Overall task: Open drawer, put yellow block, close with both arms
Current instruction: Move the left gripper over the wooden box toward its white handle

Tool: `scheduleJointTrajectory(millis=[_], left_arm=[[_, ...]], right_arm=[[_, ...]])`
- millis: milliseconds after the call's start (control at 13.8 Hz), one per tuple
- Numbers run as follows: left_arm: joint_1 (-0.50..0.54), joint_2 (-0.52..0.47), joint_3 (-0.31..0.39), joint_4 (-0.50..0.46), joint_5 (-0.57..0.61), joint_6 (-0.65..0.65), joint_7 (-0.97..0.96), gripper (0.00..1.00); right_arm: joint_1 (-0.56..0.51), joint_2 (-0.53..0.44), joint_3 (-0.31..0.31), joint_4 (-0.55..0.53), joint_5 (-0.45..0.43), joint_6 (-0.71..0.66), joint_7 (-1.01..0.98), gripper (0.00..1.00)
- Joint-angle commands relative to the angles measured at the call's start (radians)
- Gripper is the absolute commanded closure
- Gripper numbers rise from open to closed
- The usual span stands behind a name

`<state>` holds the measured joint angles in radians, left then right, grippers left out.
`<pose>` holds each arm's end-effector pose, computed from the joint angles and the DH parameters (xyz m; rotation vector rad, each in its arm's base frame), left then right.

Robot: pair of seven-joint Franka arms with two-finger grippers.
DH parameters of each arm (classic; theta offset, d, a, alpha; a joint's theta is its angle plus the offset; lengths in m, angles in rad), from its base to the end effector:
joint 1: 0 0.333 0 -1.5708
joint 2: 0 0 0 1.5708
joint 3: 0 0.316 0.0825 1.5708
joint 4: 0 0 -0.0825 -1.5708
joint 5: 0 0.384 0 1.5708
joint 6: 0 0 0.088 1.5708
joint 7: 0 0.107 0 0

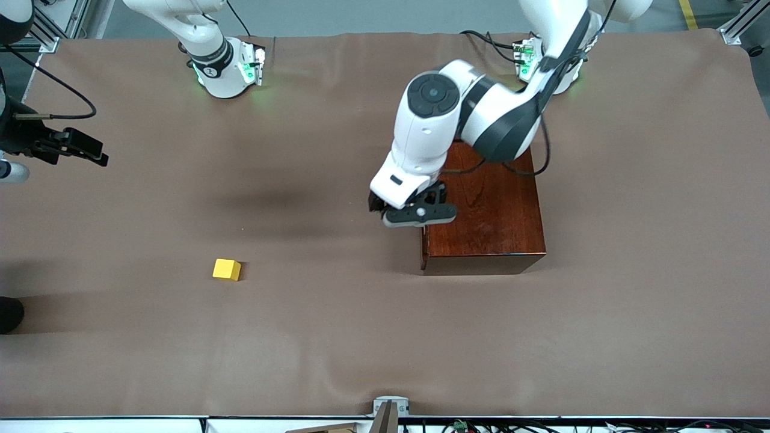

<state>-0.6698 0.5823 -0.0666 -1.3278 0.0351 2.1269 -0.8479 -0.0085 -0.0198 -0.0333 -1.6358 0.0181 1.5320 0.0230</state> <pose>0.5576 -0.4883 0.4166 2.9709 0.1653 0.2250 0.5419 -0.0208 0.6016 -3.1177 0.1011 0.1308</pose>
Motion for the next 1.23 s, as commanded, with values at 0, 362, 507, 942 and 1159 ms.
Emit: scheduleJointTrajectory(millis=[0,362,507,942,1159], left_arm=[[-0.016,0.091,0.014,0.065,0.017,0.109,-0.003,0.00],[-0.037,0.096,0.014,0.068,0.086,0.052,-0.005,0.00],[-0.077,0.091,0.063,0.070,0.092,0.002,-0.026,0.00],[-0.188,0.094,0.179,0.070,0.088,-0.099,-0.039,0.00],[-0.192,0.093,0.162,0.068,0.078,-0.203,-0.040,0.00]], right_arm=[[-0.011,-0.002,0.006,-0.001,0.000,-0.007,-0.003,0.00],[-0.015,-0.002,0.006,-0.002,0.000,-0.009,-0.003,0.00],[-0.015,-0.002,0.006,-0.004,0.000,-0.010,-0.003,0.00],[-0.016,-0.005,0.001,-0.018,0.000,-0.012,-0.003,0.00],[-0.016,-0.005,0.001,-0.019,0.000,-0.012,-0.003,0.00]])
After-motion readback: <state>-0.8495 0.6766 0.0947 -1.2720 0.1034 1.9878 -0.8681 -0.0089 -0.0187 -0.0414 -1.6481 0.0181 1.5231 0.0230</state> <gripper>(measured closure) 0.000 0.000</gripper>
